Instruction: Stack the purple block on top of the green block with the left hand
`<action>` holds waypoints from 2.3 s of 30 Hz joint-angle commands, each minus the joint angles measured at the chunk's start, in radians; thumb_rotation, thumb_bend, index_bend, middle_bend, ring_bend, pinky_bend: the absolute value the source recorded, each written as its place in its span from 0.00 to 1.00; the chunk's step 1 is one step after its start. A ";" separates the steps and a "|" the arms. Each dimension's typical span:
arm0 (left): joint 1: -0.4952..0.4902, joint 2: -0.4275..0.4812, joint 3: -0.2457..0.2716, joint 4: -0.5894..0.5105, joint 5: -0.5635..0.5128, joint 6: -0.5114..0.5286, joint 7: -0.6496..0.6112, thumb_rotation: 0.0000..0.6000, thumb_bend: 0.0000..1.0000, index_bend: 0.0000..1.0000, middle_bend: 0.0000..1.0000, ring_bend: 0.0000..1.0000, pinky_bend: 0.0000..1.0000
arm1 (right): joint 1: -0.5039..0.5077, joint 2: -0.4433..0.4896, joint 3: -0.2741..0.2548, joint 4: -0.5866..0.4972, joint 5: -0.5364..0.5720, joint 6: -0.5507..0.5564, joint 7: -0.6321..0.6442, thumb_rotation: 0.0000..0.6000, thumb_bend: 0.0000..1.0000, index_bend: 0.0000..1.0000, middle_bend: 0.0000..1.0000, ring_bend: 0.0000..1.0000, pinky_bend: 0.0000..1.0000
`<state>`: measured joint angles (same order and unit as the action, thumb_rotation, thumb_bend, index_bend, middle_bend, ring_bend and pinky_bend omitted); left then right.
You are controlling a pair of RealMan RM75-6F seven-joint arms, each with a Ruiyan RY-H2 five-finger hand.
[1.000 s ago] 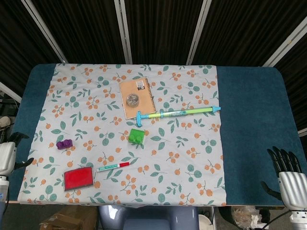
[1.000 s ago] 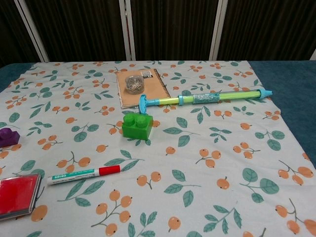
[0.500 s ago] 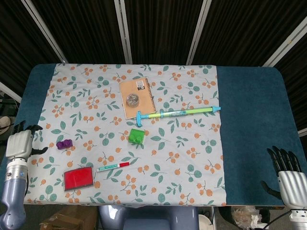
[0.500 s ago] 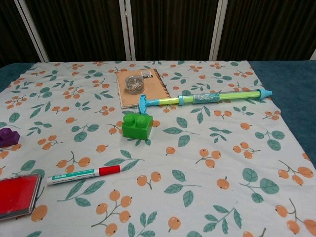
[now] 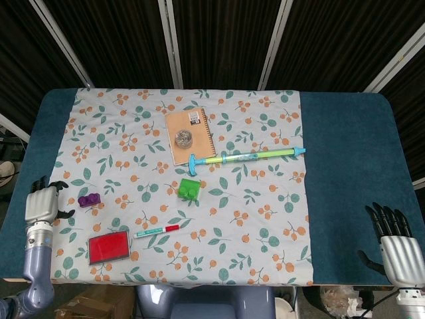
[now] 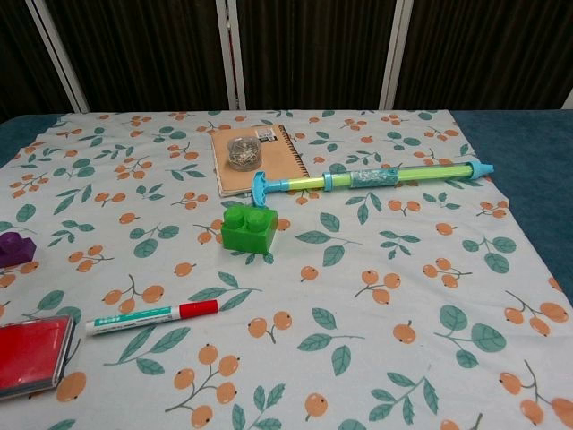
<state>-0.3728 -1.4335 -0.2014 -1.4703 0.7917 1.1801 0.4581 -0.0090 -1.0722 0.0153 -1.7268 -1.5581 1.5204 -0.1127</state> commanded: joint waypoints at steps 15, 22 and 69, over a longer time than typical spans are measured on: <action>-0.024 -0.097 0.028 0.082 0.073 0.005 -0.012 1.00 0.22 0.32 0.30 0.04 0.06 | 0.012 -0.005 0.003 -0.002 0.009 -0.016 -0.014 1.00 0.22 0.00 0.06 0.00 0.00; -0.026 -0.119 0.038 0.086 0.092 0.018 0.004 1.00 0.27 0.33 0.31 0.05 0.06 | 0.014 -0.004 0.003 -0.002 0.007 -0.017 -0.010 1.00 0.22 0.00 0.06 0.00 0.00; -0.018 -0.226 0.034 0.182 0.124 0.045 0.057 1.00 0.33 0.37 0.37 0.07 0.06 | 0.022 -0.005 -0.004 0.008 0.019 -0.034 0.002 1.00 0.22 0.00 0.06 0.00 0.00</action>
<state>-0.3896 -1.6578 -0.1672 -1.2900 0.9160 1.2249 0.5126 0.0131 -1.0771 0.0115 -1.7188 -1.5388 1.4862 -0.1109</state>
